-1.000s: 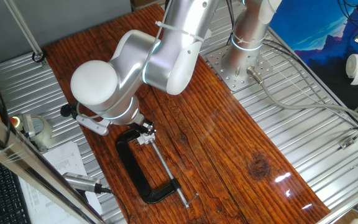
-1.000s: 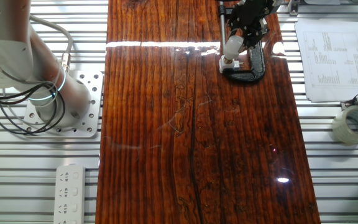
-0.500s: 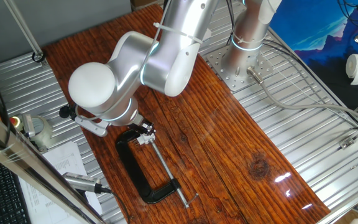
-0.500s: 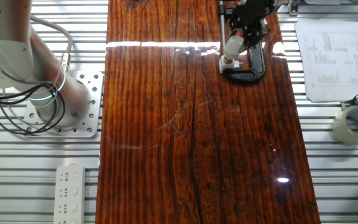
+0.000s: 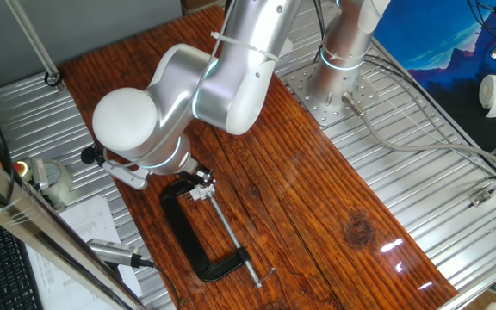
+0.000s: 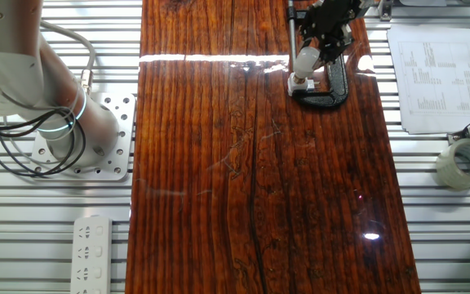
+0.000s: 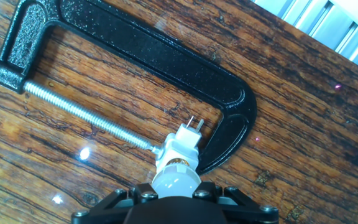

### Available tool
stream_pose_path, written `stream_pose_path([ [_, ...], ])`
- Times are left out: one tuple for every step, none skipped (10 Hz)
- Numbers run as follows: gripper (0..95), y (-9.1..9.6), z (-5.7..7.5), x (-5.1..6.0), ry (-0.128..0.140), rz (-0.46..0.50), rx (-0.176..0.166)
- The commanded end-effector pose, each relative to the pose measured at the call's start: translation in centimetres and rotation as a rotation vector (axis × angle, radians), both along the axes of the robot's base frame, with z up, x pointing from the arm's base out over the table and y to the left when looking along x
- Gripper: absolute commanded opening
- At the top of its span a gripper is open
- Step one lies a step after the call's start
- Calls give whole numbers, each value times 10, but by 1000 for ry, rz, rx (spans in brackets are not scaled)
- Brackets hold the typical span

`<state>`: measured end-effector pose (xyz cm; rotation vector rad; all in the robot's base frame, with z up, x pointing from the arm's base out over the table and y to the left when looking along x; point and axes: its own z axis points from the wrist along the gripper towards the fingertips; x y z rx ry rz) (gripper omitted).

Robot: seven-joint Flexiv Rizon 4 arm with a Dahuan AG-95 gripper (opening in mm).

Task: Install the light bulb by rotating it

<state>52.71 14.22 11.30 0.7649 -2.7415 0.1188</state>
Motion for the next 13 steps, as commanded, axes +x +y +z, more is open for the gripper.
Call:
stream_pose_path([
  [380, 0, 0, -1, 0, 0, 1],
  [380, 0, 0, -1, 0, -1, 1],
  [380, -1, 1, -1, 1, 0, 0],
  [380, -1, 1, -1, 2, 0, 0],
  [380, -1, 1, -1, 1, -1, 2],
  [380, -1, 1, -1, 1, -2, 2],
  [380, 0, 2, -1, 0, -3, 5],
  [380, 0, 2, -1, 1, -3, 5],
  [380, -1, 2, -1, 1, -3, 5],
  [380, -1, 2, -1, 1, -2, 7],
  [380, -1, 2, -1, 0, -2, 9],
  [380, 0, 3, -1, -4, -2, 11],
  [380, 0, 3, -1, -9, -1, 13],
])
